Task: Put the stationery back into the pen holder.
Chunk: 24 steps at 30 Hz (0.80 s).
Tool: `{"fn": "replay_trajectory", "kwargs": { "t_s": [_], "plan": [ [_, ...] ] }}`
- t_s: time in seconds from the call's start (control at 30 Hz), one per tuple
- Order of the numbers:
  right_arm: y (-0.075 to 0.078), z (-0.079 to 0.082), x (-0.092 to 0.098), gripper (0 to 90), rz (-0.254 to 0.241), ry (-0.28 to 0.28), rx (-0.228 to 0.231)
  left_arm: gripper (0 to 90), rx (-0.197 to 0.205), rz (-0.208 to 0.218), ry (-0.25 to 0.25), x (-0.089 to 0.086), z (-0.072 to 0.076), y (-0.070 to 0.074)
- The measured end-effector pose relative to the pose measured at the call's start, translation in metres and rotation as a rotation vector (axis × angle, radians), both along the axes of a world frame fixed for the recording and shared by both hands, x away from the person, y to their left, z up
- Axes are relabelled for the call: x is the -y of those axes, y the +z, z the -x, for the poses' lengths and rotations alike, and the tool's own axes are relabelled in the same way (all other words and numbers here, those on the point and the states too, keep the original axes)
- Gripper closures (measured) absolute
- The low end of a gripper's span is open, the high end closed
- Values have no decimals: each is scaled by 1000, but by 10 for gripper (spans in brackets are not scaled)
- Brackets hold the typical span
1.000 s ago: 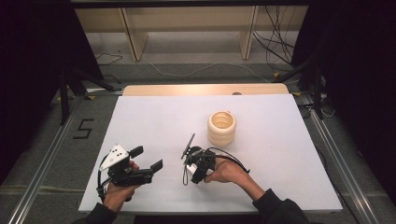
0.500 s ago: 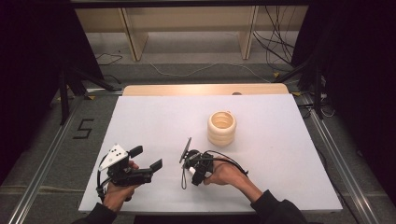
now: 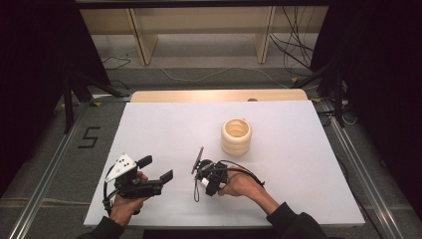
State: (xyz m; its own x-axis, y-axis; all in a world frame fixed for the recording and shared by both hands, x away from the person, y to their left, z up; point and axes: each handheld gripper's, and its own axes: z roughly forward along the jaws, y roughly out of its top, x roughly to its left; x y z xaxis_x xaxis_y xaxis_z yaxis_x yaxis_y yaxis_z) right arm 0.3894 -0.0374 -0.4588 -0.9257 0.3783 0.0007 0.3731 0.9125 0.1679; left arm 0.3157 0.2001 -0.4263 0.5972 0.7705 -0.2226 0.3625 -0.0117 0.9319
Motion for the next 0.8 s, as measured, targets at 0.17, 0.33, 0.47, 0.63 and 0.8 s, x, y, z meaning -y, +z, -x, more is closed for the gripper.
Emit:
{"fn": "replay_trajectory", "kwargs": {
  "t_s": [0.17, 0.33, 0.47, 0.63, 0.8],
  "plan": [
    [0, -1, 0, 659, 5, 20, 7, 38, -1, 1, 0, 0, 0, 0],
    [1, 0, -1, 669, 13, 44, 15, 38, -4, -2, -2, 0, 0, 0],
    [1, 2, -1, 671, 17, 63, 25, 38, -9, -4, -3, 0, -1, -1],
    [1, 4, -1, 674, 19, 99, 51, 38, -14, -2, -4, 0, -1, -1],
    [3, 5, 1, 675, 18, 123, 58, 38, -22, -8, -5, 0, -2, -2]
  ]
}}
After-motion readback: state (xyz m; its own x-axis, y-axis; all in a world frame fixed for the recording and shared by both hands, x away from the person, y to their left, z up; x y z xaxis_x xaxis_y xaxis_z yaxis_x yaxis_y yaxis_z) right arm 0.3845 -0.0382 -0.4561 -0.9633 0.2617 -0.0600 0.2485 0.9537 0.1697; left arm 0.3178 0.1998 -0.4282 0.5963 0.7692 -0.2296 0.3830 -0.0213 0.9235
